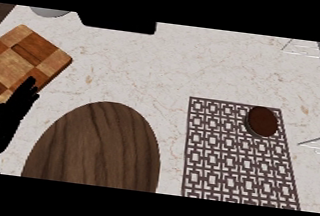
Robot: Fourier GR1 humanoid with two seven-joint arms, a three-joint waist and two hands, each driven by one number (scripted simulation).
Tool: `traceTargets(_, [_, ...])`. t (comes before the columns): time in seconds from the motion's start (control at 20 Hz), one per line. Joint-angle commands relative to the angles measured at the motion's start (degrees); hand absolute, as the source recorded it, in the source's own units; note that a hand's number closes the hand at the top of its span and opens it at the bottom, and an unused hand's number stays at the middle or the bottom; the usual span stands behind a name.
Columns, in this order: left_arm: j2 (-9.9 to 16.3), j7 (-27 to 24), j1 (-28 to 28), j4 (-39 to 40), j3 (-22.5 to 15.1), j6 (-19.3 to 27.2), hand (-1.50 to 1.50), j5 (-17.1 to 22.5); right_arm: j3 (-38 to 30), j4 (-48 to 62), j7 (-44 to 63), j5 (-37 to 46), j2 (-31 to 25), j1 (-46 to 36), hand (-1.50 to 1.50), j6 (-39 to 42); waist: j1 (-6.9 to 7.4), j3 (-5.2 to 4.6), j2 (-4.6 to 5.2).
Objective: Pick the bell pepper from the placemat and place it in the tiered shelf
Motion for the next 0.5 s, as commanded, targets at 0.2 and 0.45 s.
traceTargets(0.2, [1.8,-1.1,1.9,1.2,2.2,-3.1,0.00,1.3,1.0,-3.6,2.8,-3.9,0.6,2.7,-1.50,-6.2,-0.28,-0.03,-0.28])
traceTargets(0.45, [1.1,0.1,-2.1,2.5,1.7,-1.0,0.00,-0.2,0.6,-7.7,4.8,-5.9,3.8,2.1,-1.50,-12.5,-0.40,-0.03,-0.11])
